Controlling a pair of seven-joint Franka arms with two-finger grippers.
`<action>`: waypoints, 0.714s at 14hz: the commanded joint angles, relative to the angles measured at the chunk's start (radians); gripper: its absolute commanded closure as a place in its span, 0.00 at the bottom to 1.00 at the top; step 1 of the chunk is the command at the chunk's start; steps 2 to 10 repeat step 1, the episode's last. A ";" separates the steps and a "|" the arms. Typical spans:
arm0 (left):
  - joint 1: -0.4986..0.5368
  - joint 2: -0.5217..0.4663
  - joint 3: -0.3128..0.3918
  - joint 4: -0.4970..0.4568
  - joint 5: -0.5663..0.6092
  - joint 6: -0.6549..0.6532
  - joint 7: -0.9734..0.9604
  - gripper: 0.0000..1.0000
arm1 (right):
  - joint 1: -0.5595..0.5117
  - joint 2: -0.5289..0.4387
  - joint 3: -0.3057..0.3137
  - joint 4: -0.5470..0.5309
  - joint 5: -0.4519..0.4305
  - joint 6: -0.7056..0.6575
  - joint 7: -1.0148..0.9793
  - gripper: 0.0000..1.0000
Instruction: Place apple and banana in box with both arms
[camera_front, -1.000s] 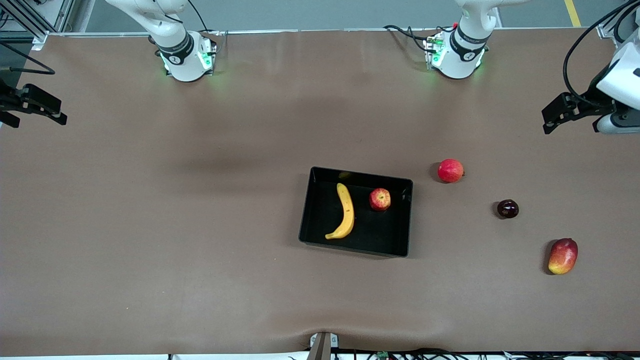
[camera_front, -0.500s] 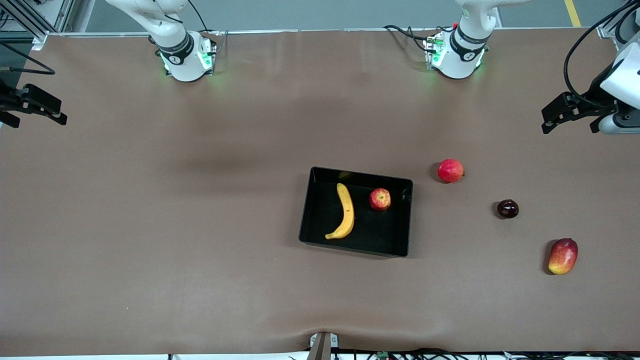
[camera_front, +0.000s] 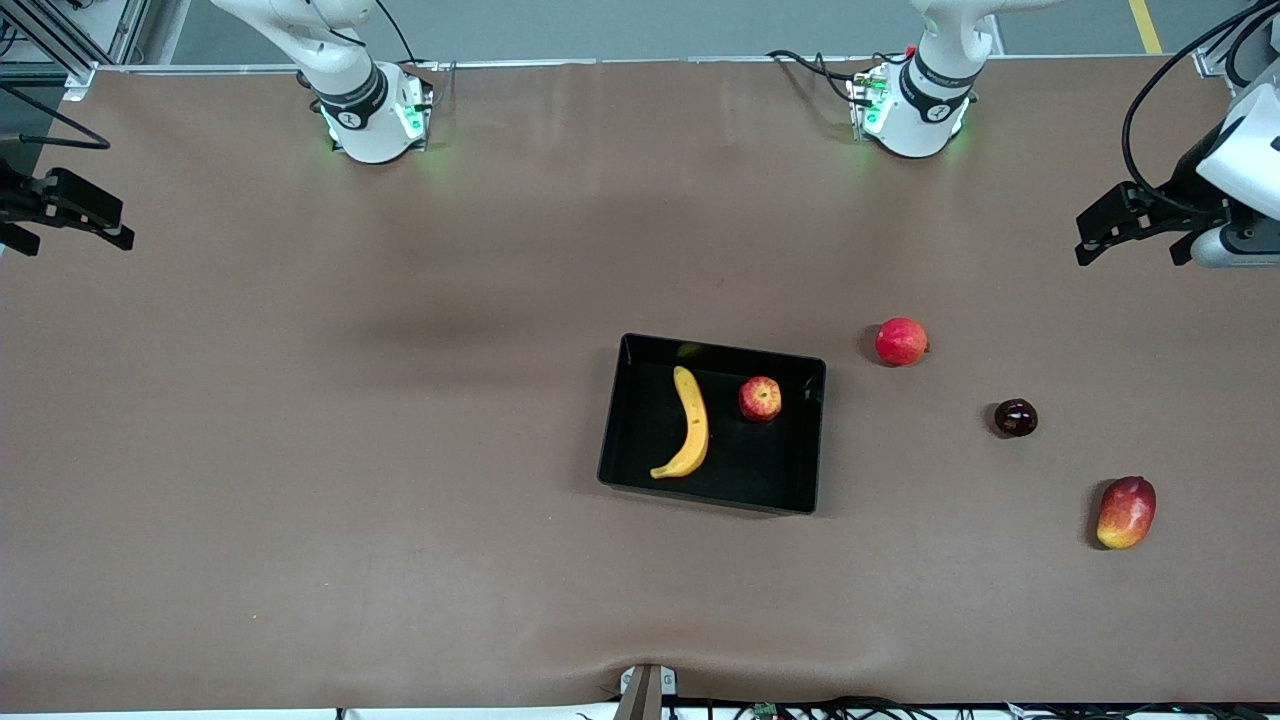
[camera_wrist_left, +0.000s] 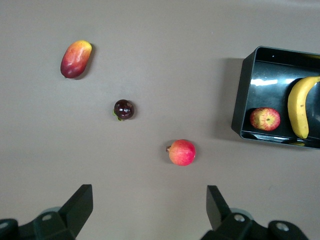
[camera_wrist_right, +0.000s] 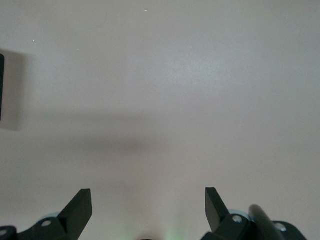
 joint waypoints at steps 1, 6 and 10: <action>-0.001 -0.004 0.000 0.015 -0.001 -0.030 0.005 0.00 | -0.022 -0.014 0.009 -0.012 0.023 0.006 -0.014 0.00; -0.001 -0.004 0.000 0.015 -0.001 -0.030 0.005 0.00 | -0.022 -0.014 0.009 -0.012 0.023 0.006 -0.014 0.00; -0.001 -0.004 0.000 0.015 -0.001 -0.030 0.005 0.00 | -0.022 -0.014 0.009 -0.012 0.023 0.006 -0.014 0.00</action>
